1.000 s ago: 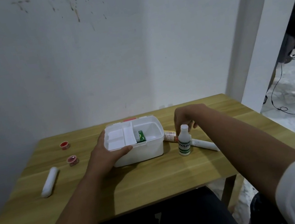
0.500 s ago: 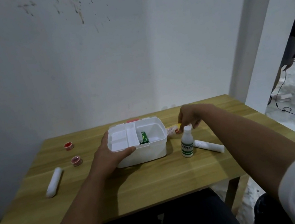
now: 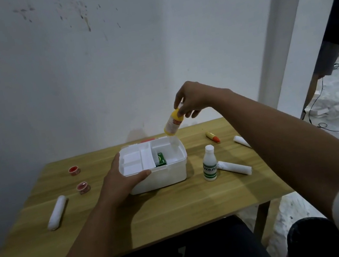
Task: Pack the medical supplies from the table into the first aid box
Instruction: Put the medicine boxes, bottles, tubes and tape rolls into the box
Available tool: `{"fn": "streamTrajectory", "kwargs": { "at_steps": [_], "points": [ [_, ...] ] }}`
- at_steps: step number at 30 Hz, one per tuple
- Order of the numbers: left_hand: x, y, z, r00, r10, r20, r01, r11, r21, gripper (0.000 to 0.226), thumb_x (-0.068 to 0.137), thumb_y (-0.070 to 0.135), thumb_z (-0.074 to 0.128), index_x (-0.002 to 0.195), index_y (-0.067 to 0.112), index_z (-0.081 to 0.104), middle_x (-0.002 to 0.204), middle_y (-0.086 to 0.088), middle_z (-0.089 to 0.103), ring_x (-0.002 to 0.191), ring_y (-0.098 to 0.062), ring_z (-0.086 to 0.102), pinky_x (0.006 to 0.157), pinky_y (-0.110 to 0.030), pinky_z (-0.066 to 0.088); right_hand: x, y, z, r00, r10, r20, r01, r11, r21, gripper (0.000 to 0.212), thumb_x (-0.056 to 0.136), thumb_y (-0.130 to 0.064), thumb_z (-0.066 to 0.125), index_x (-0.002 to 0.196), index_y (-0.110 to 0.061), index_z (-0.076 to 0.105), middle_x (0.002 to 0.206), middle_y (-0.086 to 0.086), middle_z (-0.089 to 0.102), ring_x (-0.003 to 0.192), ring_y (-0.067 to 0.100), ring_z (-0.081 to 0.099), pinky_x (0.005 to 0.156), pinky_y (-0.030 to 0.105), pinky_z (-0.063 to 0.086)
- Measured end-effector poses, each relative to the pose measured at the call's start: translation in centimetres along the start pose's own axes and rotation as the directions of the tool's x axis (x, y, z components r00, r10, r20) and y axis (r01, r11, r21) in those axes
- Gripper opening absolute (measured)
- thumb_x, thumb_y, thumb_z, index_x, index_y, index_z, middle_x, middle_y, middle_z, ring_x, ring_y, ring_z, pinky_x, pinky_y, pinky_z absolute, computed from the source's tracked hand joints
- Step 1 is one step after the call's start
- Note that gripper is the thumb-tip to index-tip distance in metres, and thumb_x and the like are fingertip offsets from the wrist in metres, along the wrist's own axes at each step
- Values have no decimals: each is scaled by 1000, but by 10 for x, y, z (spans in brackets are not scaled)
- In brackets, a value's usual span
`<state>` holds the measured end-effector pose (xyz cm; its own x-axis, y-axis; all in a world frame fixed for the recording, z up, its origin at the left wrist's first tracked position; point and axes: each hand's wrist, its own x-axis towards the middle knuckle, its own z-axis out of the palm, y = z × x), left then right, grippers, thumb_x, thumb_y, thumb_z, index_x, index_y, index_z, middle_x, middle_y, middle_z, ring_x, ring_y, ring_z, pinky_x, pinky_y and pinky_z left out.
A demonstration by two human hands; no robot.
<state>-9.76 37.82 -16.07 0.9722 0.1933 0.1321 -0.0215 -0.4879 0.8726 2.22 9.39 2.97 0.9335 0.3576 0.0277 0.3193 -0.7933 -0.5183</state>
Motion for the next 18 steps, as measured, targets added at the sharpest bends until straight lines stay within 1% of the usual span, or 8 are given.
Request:
{"fn": "streamTrajectory", "kwargs": {
  "at_steps": [3, 6, 8, 10, 12, 14, 16, 18],
  "points": [
    [1, 1, 0, 1000, -2, -1, 2, 1000, 8, 122, 58, 67, 91, 159, 43, 29, 154, 11, 49, 128, -17, 50, 86, -36, 53, 1, -16, 19, 999, -22, 35, 24, 999, -43, 28, 86, -4, 80, 112, -7, 73, 92, 14, 75, 75, 20, 78, 62, 31, 65],
    [3, 2, 1, 1000, -12, -6, 12, 1000, 12, 126, 55, 69, 90, 161, 42, 27, 156, 9, 48, 134, -22, 50, 95, -43, 55, 6, -22, 49, 998, -21, 62, 30, 989, -146, 27, 83, -1, 81, 109, -5, 75, 85, 12, 72, 74, 23, 77, 59, 31, 65],
    [3, 1, 2, 1000, -8, -8, 8, 1000, 14, 126, 57, 67, 91, 161, 40, 27, 156, 7, 47, 135, -23, 49, 98, -46, 55, 12, -22, 71, 997, 0, 72, 16, 973, -231, 27, 82, -1, 82, 108, -5, 76, 84, 12, 72, 71, 25, 78, 62, 34, 66],
    [4, 1, 3, 1000, -6, -8, 7, 1000, 19, 123, 62, 62, 92, 162, 39, 26, 157, 6, 46, 136, -24, 48, 97, -45, 55, 19, -18, 90, 997, 21, 68, 1, 952, -307, 28, 81, -2, 83, 108, -5, 75, 89, 14, 74, 69, 25, 77, 68, 41, 66],
    [5, -1, 3, 1000, 1, -5, -1, 1000, 18, 120, 63, 61, 92, 161, 39, 26, 156, 7, 47, 132, -21, 49, 91, -40, 55, 22, -14, 104, 998, 30, 50, -11, 939, -344, 30, 80, -1, 82, 109, -5, 74, 98, 15, 73, 73, 27, 76, 71, 42, 66],
    [4, -1, 3, 1000, 4, -2, -4, 1000, 18, 120, 63, 61, 92, 161, 40, 27, 155, 8, 48, 129, -18, 49, 87, -36, 54, 23, -11, 110, 999, 18, 36, -4, 936, -351, 33, 79, -1, 83, 111, -6, 74, 105, 14, 72, 83, 28, 73, 73, 40, 65],
    [5, -2, 3, 1000, 4, -3, -4, 1000, 22, 122, 61, 63, 92, 161, 40, 26, 155, 8, 48, 132, -20, 49, 88, -37, 53, 22, -10, 109, 999, 15, 31, -3, 939, -345, 41, 76, -5, 87, 115, -8, 74, 111, 12, 71, 94, 28, 70, 76, 38, 63],
    [5, -1, 4, 1000, 1, -3, -1, 1000, 14, 121, 62, 61, 92, 161, 39, 27, 155, 7, 48, 133, -22, 49, 90, -39, 54, 17, -10, 104, 999, 31, 35, -19, 950, -312, 53, 75, -7, 89, 124, -8, 69, 116, 11, 68, 95, 28, 70, 76, 37, 62]
  ]
}}
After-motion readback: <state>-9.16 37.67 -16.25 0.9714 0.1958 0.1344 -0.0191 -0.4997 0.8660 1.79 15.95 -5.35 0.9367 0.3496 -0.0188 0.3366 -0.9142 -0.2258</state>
